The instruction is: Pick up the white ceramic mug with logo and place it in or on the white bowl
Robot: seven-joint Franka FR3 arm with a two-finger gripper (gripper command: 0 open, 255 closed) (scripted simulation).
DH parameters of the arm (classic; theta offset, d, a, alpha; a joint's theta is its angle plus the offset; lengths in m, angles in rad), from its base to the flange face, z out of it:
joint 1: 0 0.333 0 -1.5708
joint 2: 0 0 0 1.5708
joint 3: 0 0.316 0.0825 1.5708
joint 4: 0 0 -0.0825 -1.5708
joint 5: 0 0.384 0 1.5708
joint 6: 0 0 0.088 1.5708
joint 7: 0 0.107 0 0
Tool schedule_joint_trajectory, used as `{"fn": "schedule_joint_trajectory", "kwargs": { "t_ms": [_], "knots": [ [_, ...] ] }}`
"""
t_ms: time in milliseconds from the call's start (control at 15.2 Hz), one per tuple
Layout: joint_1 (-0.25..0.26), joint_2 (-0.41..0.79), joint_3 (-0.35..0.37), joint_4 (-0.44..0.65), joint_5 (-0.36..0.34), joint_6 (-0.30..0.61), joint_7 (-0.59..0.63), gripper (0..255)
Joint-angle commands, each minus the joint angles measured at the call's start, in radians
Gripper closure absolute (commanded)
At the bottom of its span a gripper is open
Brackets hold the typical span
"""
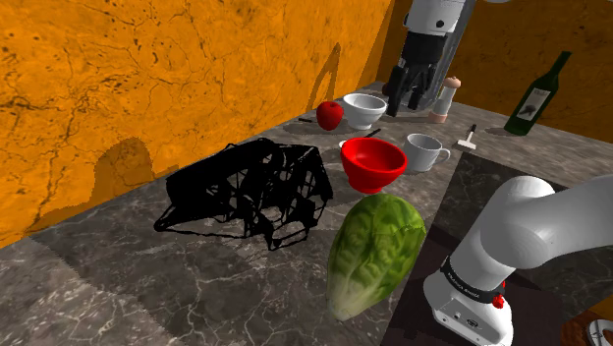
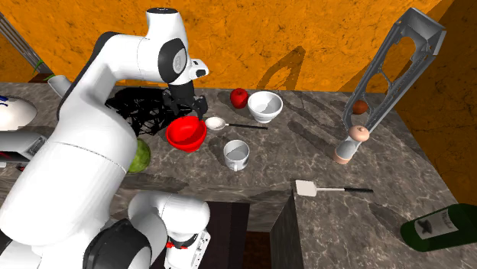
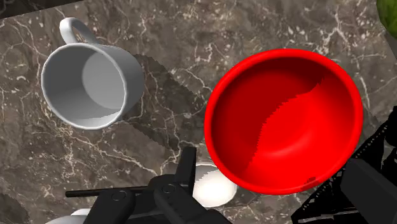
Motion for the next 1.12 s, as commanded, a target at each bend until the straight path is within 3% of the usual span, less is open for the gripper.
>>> {"fn": "schedule_joint_trajectory", "kwargs": {
  "t_ms": [0,858,1056],
  "knots": [
    [0.0,0.0,0.0,0.0,0.0,0.0,0.0,0],
    [-0.124,-0.038,-0.178,-0.3,-0.206,0.23,-0.147,0],
    [-0.134,-0.036,-0.192,-0.338,-0.222,0.27,-0.154,0]
  ]
}}
